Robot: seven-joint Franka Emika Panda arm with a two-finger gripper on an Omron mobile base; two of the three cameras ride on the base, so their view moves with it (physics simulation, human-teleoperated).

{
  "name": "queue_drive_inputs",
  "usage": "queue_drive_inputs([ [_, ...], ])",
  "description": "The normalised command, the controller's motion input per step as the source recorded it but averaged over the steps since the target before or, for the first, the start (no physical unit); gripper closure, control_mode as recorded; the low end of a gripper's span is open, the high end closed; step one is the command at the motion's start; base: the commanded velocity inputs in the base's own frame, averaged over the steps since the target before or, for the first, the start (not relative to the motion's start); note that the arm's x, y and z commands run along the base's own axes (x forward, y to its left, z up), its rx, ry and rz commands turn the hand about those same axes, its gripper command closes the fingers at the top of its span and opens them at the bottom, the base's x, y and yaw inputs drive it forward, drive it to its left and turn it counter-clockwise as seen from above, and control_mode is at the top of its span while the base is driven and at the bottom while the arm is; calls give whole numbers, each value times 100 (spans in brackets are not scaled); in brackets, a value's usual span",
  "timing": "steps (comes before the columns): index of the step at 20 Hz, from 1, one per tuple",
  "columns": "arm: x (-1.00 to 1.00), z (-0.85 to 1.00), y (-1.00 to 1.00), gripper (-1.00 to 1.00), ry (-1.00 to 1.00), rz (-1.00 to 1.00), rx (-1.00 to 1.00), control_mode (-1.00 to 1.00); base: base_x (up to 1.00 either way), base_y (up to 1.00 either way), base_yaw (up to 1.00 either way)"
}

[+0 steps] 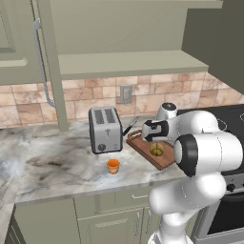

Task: Pick the bread, place it on the cutting board, pick the jam, place it on the counter, and close the cabinet.

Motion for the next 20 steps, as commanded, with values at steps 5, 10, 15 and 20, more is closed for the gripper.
queue_drive_inputs([
  [5,-16,26,-9,-100,-14,0,0,-100,0,0,0],
  [10,-9,36,-8,-100,-10,0,0,-100,0,0,0],
  [15,-10,35,-1,-100,-13,0,0,-100,0,0,0],
  [20,-10,33,0,-100,-10,0,0,-100,0,0,0],
])
